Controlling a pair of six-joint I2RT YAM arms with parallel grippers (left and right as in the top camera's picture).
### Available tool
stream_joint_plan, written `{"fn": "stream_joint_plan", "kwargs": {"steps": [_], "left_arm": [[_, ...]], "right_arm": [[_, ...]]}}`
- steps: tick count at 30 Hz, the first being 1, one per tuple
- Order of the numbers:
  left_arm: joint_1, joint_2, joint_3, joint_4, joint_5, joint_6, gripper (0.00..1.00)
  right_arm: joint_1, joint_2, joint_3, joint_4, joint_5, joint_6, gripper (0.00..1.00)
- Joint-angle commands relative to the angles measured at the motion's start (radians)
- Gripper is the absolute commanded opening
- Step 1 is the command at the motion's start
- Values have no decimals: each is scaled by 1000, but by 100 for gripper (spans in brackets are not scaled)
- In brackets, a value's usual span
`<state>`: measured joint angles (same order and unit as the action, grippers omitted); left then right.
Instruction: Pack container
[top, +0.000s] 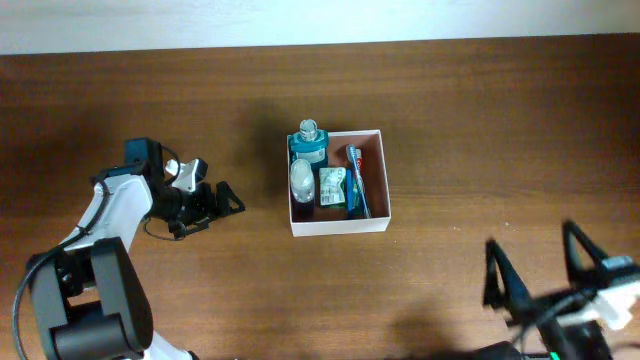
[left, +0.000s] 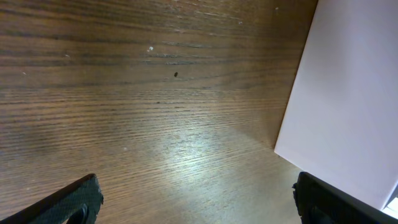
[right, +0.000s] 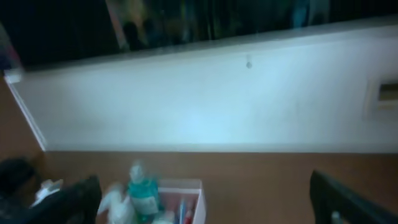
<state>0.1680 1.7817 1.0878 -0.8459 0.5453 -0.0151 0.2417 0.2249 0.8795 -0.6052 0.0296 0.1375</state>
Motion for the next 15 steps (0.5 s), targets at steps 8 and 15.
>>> {"fn": "stream_joint_plan", "kwargs": {"steps": [8, 15], "left_arm": [[3, -26, -6, 0, 3, 12, 99], [3, -26, -6, 0, 3, 12, 99]], "right_arm": [[-8, -89, -512, 583, 5, -81, 98], [-65, -166, -650, 584, 6, -82, 98]]}}
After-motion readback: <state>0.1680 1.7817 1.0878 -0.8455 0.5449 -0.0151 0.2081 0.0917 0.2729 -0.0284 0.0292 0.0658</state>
